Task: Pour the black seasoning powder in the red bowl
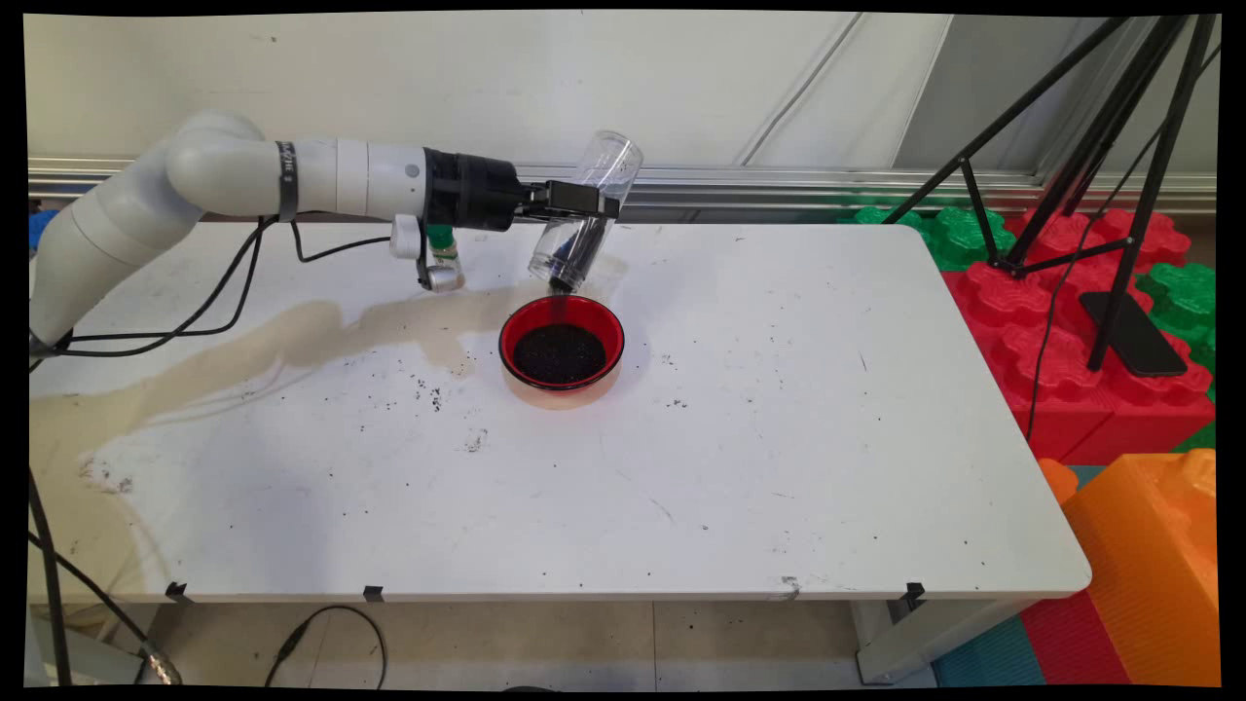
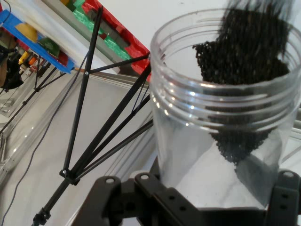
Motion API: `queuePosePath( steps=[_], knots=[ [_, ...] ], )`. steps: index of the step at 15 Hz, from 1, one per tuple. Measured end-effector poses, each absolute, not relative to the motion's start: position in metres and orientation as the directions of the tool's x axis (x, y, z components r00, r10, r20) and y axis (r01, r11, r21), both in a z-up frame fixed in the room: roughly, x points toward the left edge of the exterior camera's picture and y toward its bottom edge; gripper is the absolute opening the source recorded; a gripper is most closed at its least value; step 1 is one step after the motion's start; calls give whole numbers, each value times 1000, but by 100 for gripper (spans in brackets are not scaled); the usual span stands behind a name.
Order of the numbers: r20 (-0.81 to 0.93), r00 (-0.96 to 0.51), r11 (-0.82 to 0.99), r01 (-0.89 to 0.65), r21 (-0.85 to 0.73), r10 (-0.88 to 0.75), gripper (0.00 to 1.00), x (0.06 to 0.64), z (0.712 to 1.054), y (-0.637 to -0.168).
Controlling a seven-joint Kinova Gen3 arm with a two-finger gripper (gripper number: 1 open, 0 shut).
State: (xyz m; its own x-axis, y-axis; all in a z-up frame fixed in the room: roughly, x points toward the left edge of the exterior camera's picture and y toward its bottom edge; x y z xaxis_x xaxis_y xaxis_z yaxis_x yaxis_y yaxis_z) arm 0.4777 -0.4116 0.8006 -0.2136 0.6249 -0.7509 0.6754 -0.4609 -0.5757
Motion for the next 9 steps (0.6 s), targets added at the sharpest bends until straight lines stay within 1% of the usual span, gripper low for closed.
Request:
queuePosePath(
  steps=[9],
  knots=[
    [-776, -187, -492, 679, -545, 602, 0, 476, 802, -406]
  ],
)
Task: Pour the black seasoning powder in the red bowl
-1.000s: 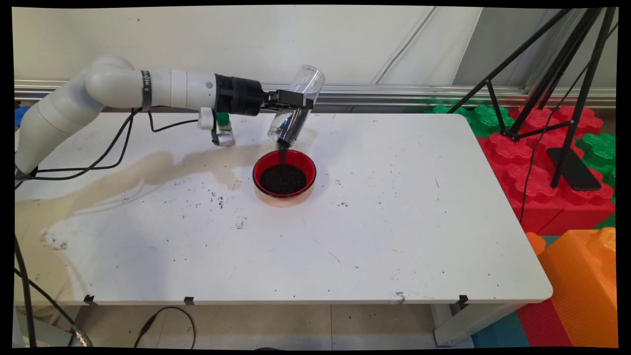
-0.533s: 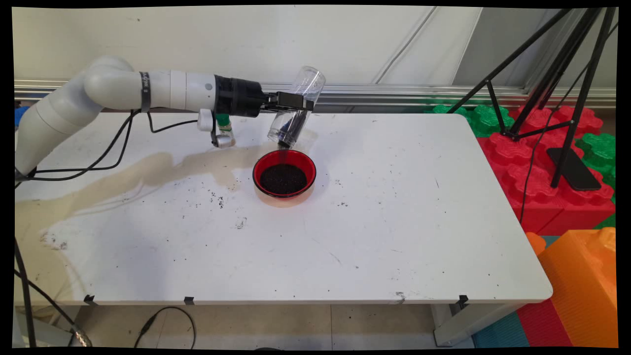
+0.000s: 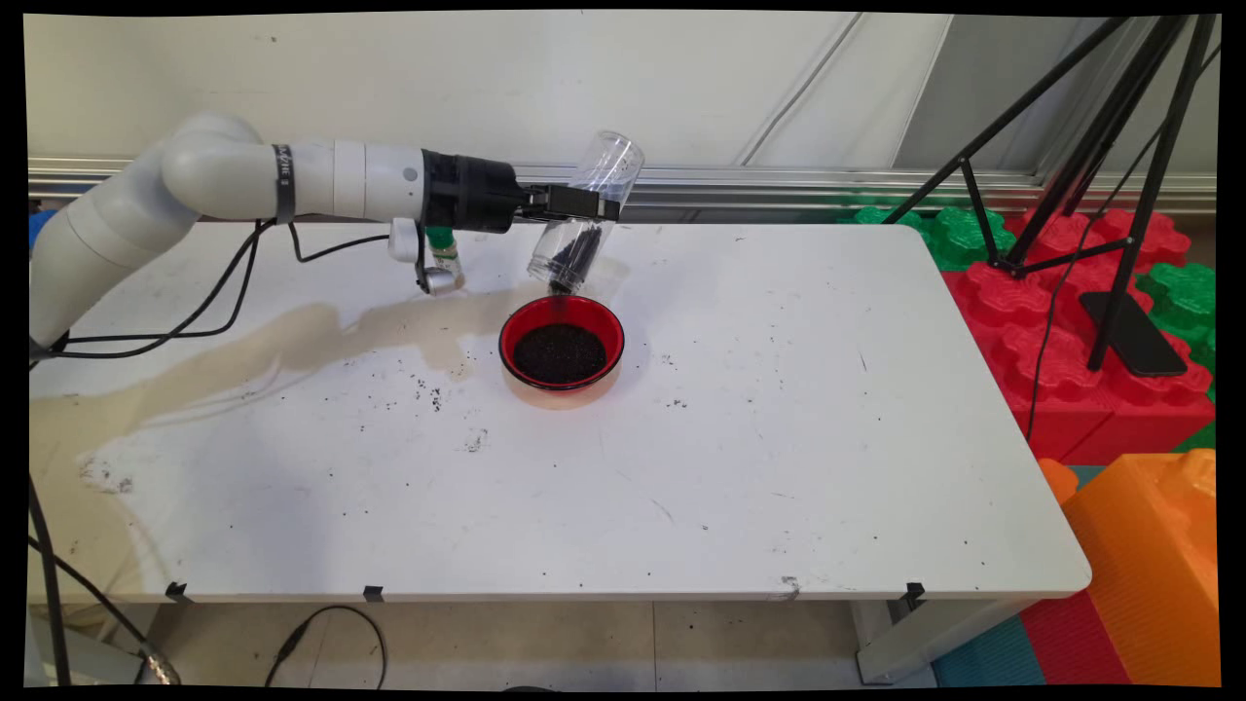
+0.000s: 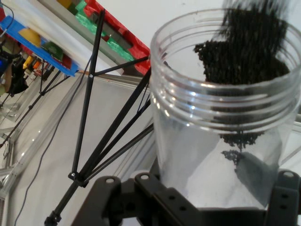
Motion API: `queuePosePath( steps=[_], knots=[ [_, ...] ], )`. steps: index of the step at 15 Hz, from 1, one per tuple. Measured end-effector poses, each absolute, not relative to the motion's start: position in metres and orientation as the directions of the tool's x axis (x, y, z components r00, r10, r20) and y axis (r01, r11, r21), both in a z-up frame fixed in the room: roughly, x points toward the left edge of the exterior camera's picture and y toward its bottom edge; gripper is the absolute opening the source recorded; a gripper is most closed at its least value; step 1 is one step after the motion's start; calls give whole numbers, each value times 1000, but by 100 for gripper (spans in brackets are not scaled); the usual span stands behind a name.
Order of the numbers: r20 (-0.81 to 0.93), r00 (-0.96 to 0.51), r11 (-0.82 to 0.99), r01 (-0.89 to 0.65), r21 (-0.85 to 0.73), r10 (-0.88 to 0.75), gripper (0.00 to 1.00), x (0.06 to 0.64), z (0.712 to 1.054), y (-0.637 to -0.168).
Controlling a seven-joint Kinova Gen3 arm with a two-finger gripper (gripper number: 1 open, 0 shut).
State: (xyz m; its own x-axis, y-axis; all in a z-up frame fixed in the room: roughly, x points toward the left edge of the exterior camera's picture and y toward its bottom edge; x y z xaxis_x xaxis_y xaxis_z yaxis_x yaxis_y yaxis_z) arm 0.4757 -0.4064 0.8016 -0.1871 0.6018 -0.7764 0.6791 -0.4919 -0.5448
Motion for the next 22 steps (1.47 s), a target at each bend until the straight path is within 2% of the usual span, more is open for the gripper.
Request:
queuePosePath(
  steps=[22],
  knots=[
    [-885, -102, -602, 697, -390, 455, 0, 475, 810, -395]
  ],
)
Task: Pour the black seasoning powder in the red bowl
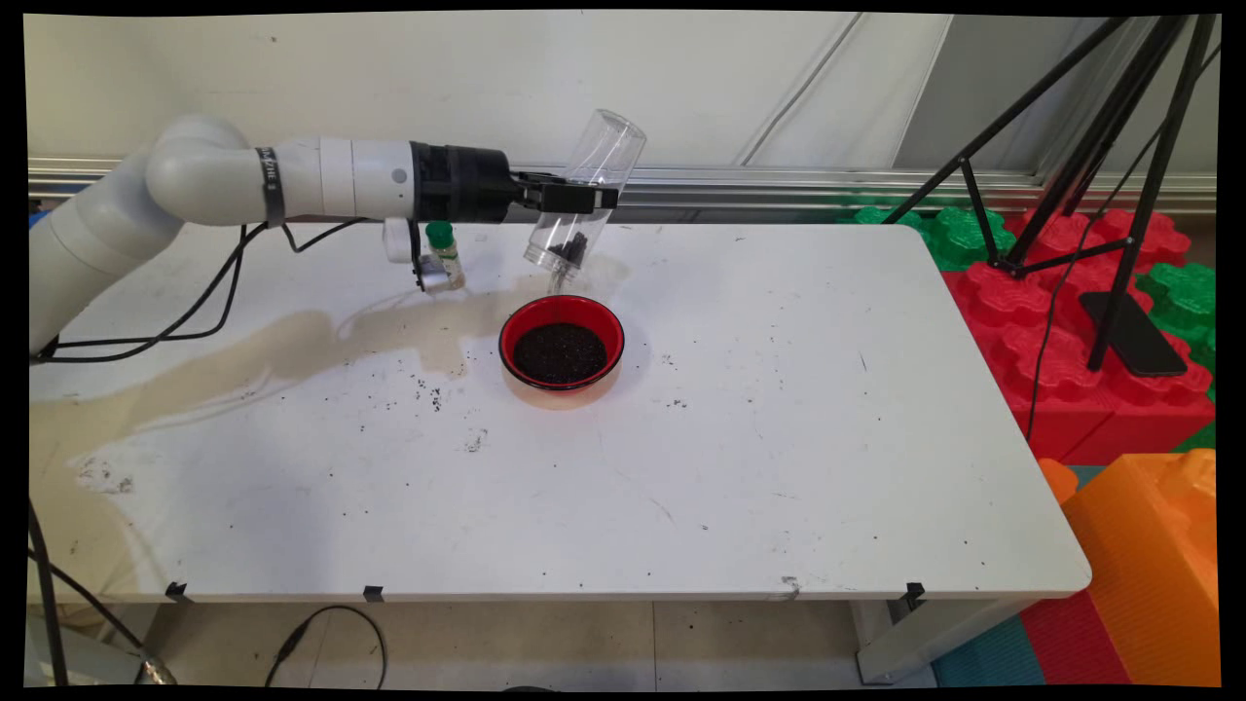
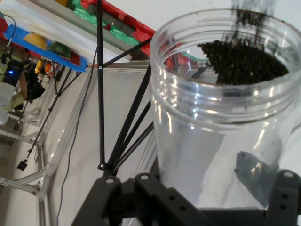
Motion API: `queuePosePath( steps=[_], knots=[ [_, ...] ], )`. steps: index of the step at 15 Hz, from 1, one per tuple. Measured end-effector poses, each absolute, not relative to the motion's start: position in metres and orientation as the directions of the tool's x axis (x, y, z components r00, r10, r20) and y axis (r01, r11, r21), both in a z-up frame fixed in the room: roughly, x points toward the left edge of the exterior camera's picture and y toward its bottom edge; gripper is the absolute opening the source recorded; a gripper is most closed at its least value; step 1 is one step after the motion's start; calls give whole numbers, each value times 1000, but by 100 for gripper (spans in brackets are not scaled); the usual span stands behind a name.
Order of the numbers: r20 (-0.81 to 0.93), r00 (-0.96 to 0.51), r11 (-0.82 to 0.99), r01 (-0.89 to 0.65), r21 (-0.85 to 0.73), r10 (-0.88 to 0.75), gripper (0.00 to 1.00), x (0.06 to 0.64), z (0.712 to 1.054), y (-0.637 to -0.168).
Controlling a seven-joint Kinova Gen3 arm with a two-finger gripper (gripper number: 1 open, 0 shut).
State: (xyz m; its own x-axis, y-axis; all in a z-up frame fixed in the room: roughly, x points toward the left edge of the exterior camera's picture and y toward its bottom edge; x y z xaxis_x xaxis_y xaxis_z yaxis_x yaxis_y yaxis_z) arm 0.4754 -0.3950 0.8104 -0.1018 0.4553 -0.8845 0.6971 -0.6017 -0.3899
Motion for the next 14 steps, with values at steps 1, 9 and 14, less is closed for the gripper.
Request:
queuePosePath(
  steps=[1, 9, 14],
  knots=[
    [-889, -97, -607, 697, -382, 447, 0, 475, 811, -394],
    [-916, -69, -637, 698, -327, 394, 0, 474, 813, -388],
    [-927, -56, -650, 697, -302, 371, 0, 474, 814, -385]
  ],
)
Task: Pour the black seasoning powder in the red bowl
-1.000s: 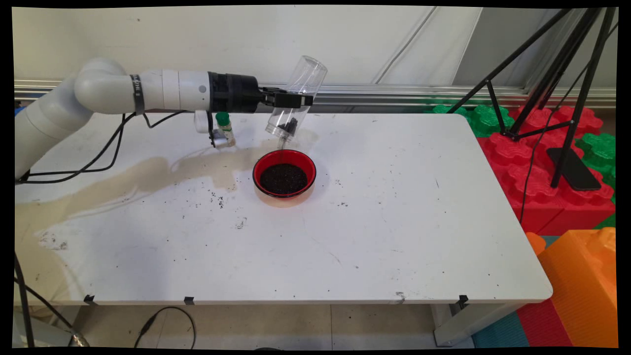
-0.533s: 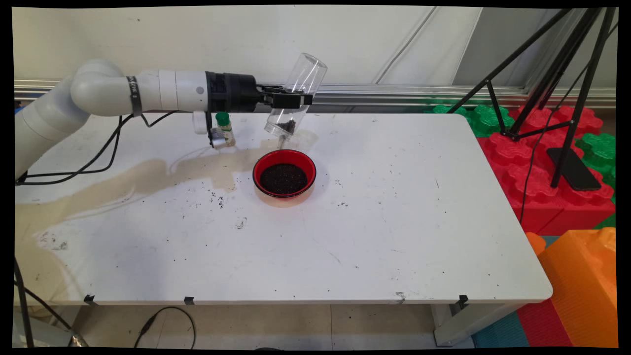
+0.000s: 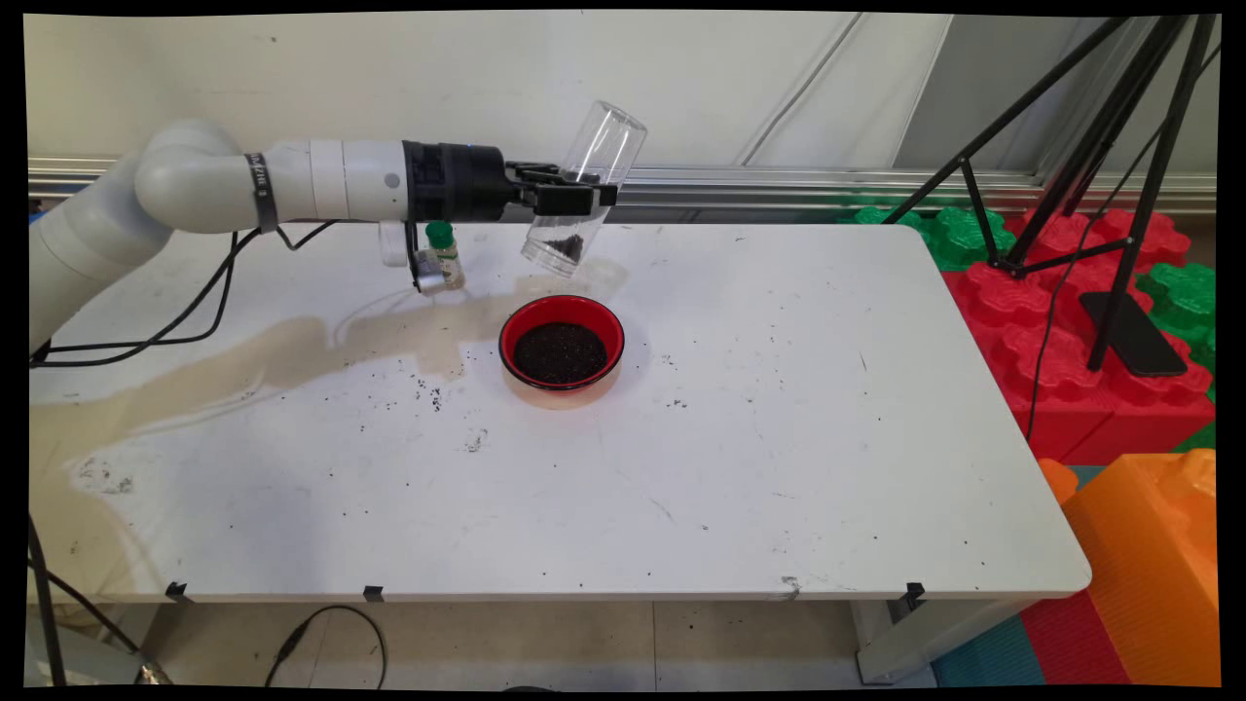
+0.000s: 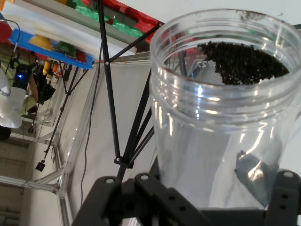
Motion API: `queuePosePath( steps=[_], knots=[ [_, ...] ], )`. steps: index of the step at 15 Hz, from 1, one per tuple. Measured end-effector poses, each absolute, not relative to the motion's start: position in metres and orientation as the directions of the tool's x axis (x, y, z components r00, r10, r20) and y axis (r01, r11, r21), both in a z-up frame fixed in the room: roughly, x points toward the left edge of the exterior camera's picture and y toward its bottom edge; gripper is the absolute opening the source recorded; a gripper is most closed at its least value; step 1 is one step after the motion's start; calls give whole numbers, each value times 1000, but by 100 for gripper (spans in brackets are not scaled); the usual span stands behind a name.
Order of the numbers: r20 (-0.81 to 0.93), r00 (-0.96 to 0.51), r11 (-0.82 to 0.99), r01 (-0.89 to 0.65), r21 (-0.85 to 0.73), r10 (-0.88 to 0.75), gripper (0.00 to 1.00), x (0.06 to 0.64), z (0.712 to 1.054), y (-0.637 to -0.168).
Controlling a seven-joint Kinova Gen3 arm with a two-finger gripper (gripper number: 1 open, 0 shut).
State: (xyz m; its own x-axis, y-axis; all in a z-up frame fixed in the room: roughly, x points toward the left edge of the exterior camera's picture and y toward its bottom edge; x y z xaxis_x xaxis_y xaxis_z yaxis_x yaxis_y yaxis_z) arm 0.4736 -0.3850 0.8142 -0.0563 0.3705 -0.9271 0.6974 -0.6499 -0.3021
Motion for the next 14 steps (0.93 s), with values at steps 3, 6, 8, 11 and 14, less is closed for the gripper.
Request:
queuePosePath(
  steps=[3, 6, 8, 11, 14],
  knots=[
    [-932, -49, -656, 697, -289, 359, 0, 473, 815, -383],
    [-937, -42, -663, 696, -277, 348, 0, 473, 815, -381],
    [-939, -38, -667, 695, -271, 341, 0, 472, 815, -380],
    [-941, -34, -669, 694, -265, 337, 0, 473, 815, -379],
    [-941, -33, -670, 694, -264, 336, 0, 473, 815, -378]
  ],
)
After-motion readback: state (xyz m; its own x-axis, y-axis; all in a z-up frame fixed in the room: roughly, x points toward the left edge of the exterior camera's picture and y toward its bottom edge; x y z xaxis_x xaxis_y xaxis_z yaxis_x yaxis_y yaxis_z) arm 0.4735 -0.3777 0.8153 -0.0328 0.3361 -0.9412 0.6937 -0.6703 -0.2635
